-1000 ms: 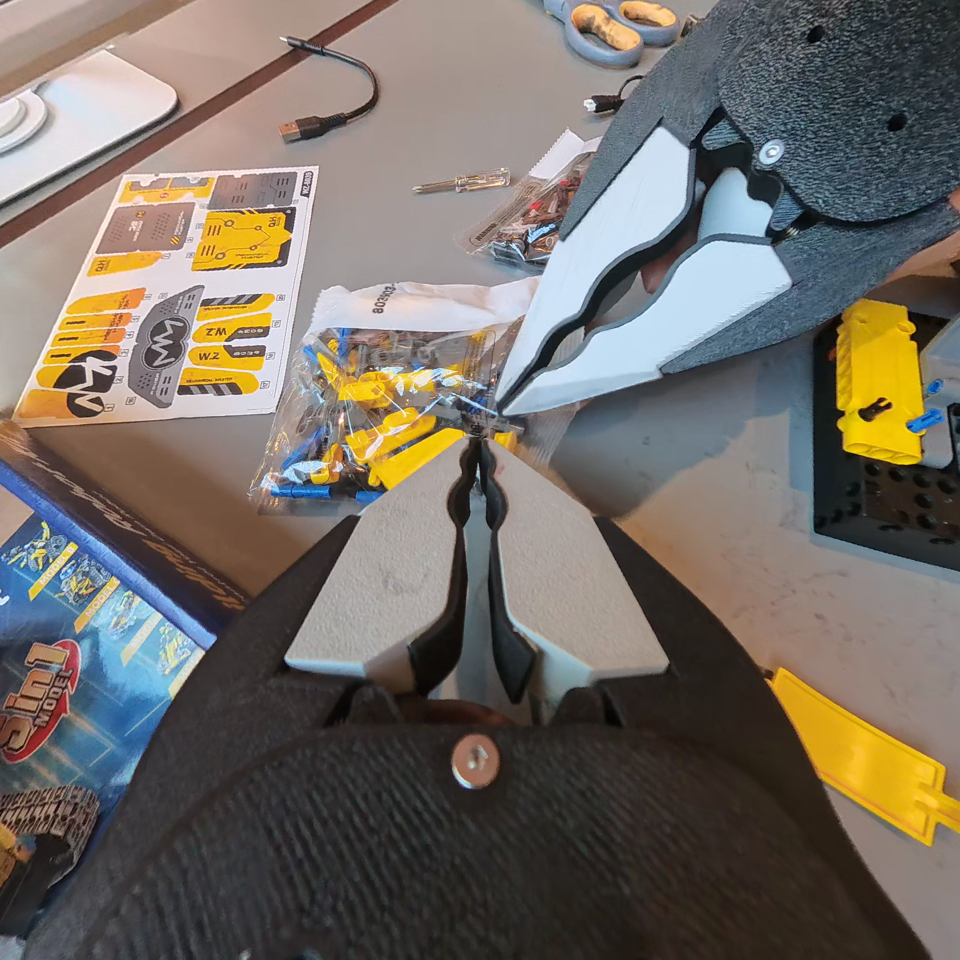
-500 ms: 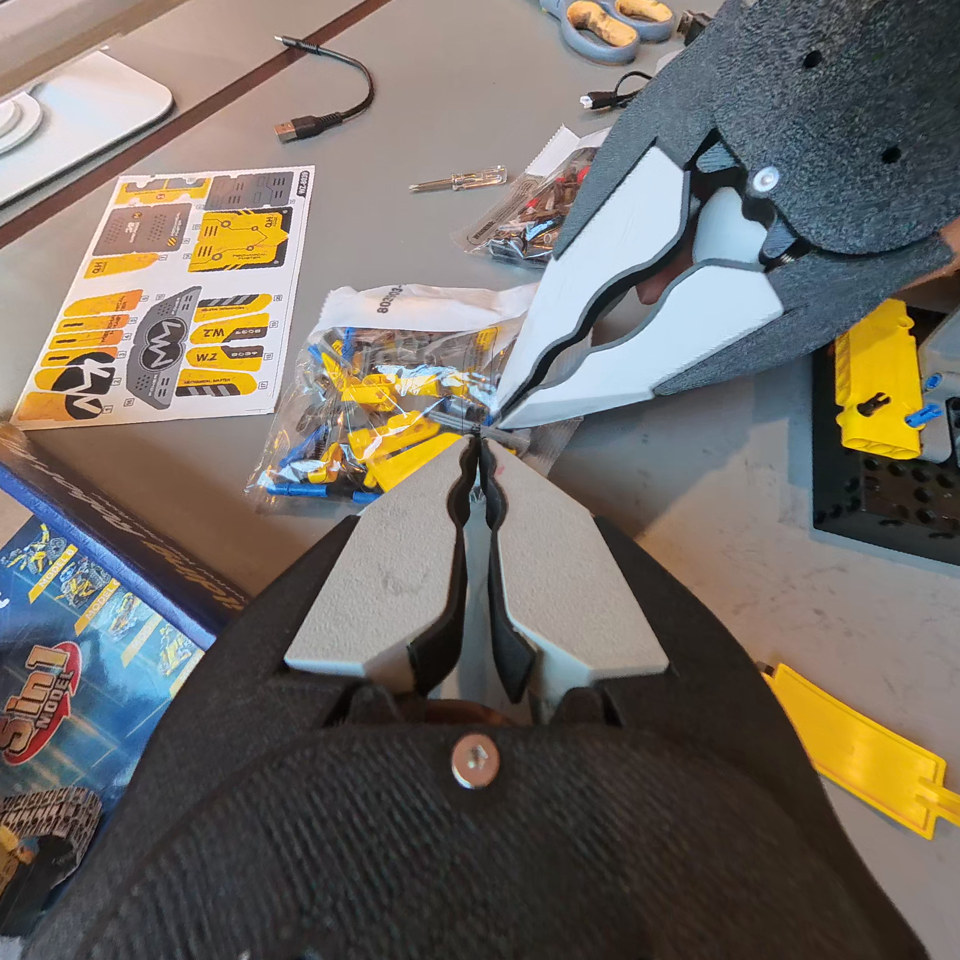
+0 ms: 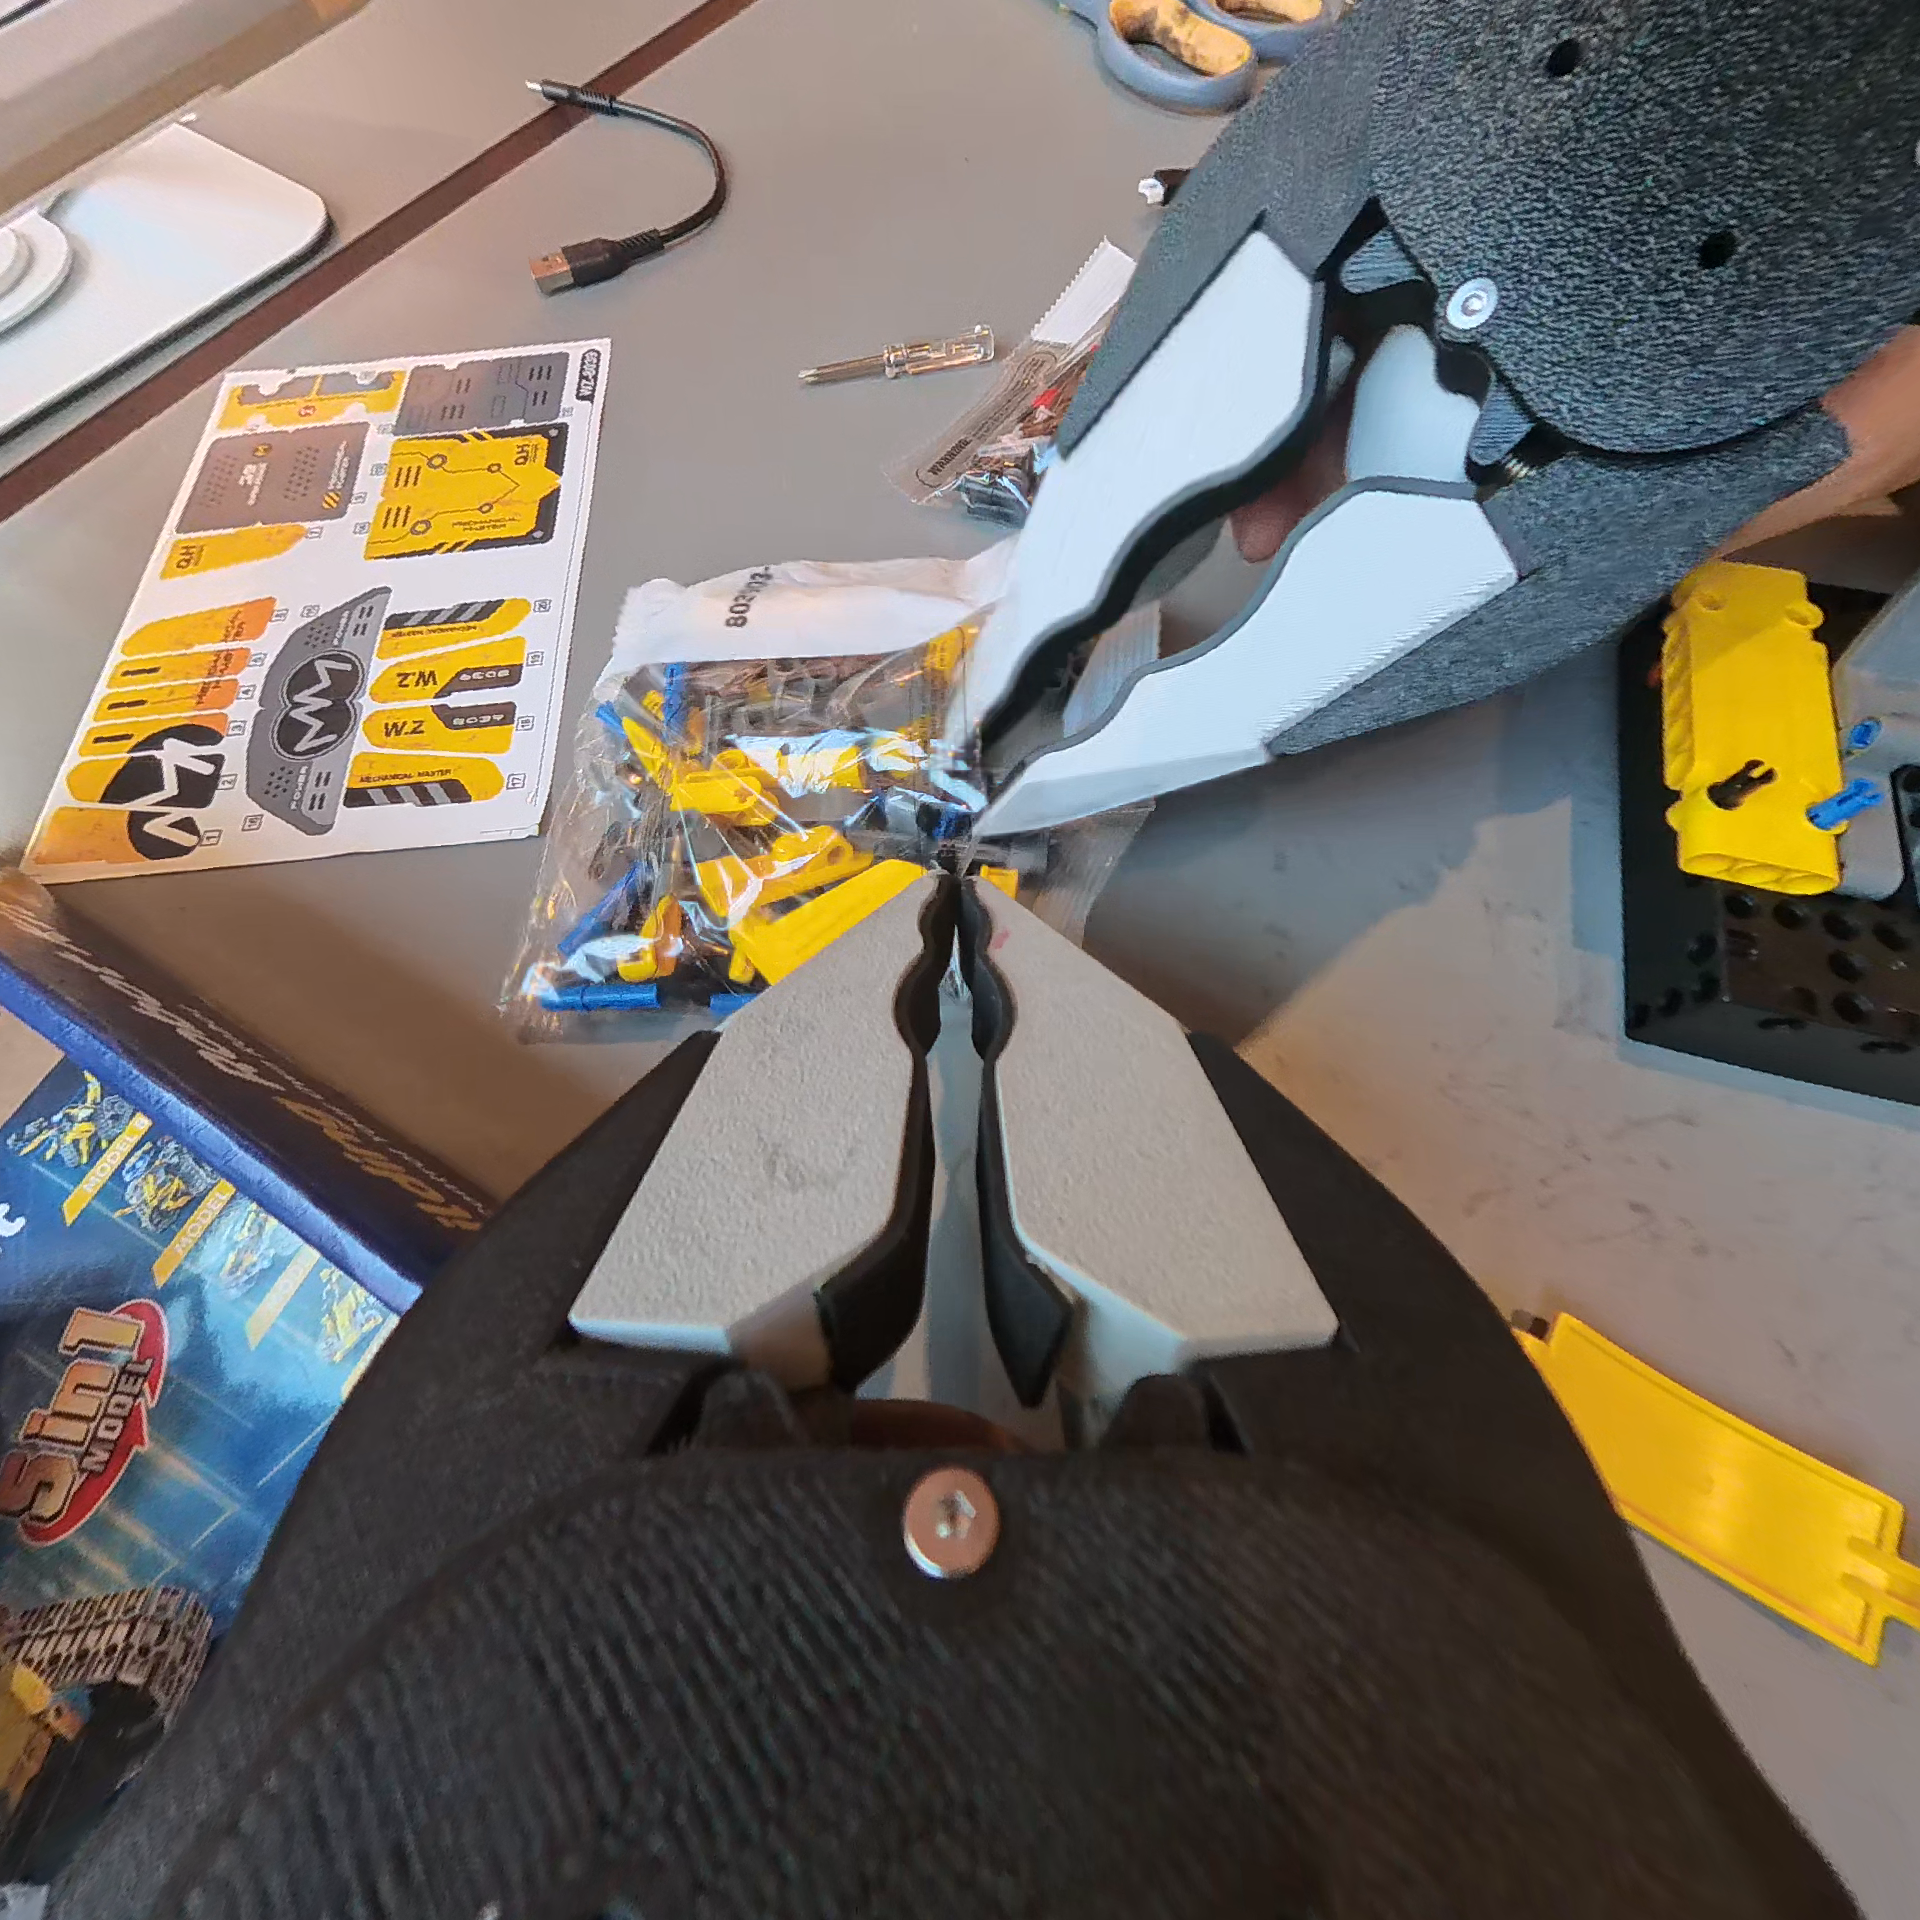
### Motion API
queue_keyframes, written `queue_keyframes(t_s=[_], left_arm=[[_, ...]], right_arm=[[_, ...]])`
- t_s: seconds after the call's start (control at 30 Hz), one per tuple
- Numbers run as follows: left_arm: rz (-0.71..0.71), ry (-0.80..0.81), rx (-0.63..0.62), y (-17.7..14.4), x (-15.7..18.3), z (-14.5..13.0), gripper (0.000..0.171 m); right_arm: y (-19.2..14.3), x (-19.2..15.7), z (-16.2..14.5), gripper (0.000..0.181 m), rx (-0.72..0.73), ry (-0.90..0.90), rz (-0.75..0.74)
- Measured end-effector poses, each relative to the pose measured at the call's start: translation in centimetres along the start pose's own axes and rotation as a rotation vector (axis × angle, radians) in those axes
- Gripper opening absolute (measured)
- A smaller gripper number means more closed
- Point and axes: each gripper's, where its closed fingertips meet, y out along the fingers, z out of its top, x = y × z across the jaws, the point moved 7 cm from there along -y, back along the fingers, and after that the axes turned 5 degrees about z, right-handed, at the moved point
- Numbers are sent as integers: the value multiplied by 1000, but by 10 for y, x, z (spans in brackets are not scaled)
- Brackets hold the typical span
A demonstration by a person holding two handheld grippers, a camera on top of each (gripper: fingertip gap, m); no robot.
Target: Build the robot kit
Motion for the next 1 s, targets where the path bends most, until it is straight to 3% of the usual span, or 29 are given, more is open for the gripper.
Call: queue_keyframes(t_s=[0.07,0.17,0.37,0.5,0.7,1.0], left_arm=[[-3,-1,-1,0,0,0,0],[-4,-1,0,0,0,0,0],[-11,-10,0,0,-1,0,0],[-11,-8,1,0,-1,0,0],[-31,-14,6,-1,0,0,0],[-52,-15,0,-1,0,0,0]], right_arm=[[0,1,0,12,-1,4,-6],[2,-3,0,0,-10,10,33],[-3,-4,-1,0,6,28,90],[-7,4,2,4,49,30,22],[4,0,2,6,-13,-4,-33],[1,-4,-1,1,-8,139,124]])
